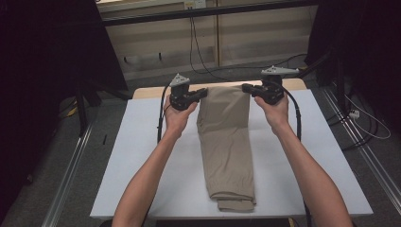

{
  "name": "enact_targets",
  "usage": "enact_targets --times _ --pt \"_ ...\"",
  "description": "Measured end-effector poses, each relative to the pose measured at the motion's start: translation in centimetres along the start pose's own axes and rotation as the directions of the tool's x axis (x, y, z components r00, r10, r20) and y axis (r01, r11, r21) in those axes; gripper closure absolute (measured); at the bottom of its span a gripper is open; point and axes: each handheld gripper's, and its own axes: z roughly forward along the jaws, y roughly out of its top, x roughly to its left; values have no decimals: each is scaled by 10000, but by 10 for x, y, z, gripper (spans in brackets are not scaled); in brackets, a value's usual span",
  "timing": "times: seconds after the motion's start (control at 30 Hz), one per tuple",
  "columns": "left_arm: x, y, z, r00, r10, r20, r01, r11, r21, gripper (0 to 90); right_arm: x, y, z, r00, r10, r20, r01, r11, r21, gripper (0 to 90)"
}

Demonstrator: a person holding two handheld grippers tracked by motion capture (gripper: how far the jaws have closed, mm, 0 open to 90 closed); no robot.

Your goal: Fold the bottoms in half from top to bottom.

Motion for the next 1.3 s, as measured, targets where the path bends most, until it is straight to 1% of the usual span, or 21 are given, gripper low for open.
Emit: enact_targets --times 0.13,0.17,0.2,0.33,0.43,0.6,0.63,0.67,0.7,0.77,0.8,0.83,0.9,0.97,1.03,1.07,1.13,1.2,1.23,1.27,1.3 --pt "-19 -9 -18 9985 400 380 -402 9992 52 874 15 -13 -20 9994 -94 -320 92 9999 -75 895" --pt "-23 -12 -22 9961 613 636 -621 9980 119 874 19 -17 -25 9982 -197 -565 194 9998 -71 895" --pt "-29 -16 -27 9936 846 750 -863 9961 195 874 24 -22 -31 9966 -479 -673 480 9988 -5 895" --pt "-48 -39 -47 9860 1204 1150 -1267 9907 491 874 39 -44 -54 9922 -700 -1032 731 9970 260 894" --pt "-63 -59 -61 9819 1282 1391 -1394 9875 738 873 46 -64 -69 9899 -619 -1272 687 9964 496 895" --pt "-86 -90 -85 9801 1012 1708 -1200 9873 1038 873 67 -97 -94 9840 -600 -1678 780 9916 1027 894" --pt "-91 -95 -89 9782 1050 1790 -1265 9855 1133 872 72 -104 -99 9822 -533 -1800 753 9902 1177 894" --pt "-96 -101 -93 9775 1033 1839 -1284 9831 1302 872 78 -111 -103 9798 -664 -1889 924 9869 1322 894" --pt "-101 -106 -98 9735 1059 2029 -1366 9801 1440 872 83 -118 -108 9785 -729 -1931 1014 9847 1418 894" --pt "-109 -116 -107 9692 1213 2142 -1576 9741 1618 871 91 -131 -115 9759 -647 -2084 1002 9812 1646 894" --pt "-112 -120 -111 9645 1231 2338 -1656 9711 1718 870 95 -137 -118 9758 -600 -2104 976 9801 1730 894" --pt "-116 -124 -116 9622 1324 2378 -1760 9691 1728 870 98 -142 -120 9736 -621 -2198 1038 9775 1834 893" --pt "-121 -132 -124 9546 1335 2664 -1854 9659 1805 863 105 -150 -125 9703 -746 -2302 1223 9720 2007 892" --pt "-124 -137 -128 9506 1268 2835 -1834 9658 1832 855 112 -158 -128 9651 -676 -2529 1257 9671 2211 891" --pt "-125 -138 -129 9477 1247 2938 -1794 9694 1675 836 120 -165 -132 9587 -808 -2726 1501 9581 2441 891" --pt "-124 -136 -128 9461 1230 2997 -1790 9696 1671 811 123 -168 -133 9596 -899 -2666 1589 9552 2499 891" --pt "-125 -133 -125 9471 1271 2948 -1803 9704 1606 724 127 -174 -136 9608 -957 -2601 1647 9519 2583 891" --pt "-127 -129 -121 9403 1246 3168 -1806 9715 1538 684 131 -178 -139 9601 -1078 -2579 1767 9490 2611 891" --pt "-129 -128 -120 9440 1368 3003 -1876 9711 1473 677 132 -179 -140 9580 -1143 -2631 1855 9464 2644 891" --pt "-130 -128 -117 9436 1324 3036 -1887 9682 1643 662 133 -181 -141 9571 -1100 -2679 1827 9470 2640 890" --pt "-132 -129 -113 9402 1141 3211 -1844 9627 1981 665 134 -183 -141 9574 -1045 -2692 1795 9455 2715 887"
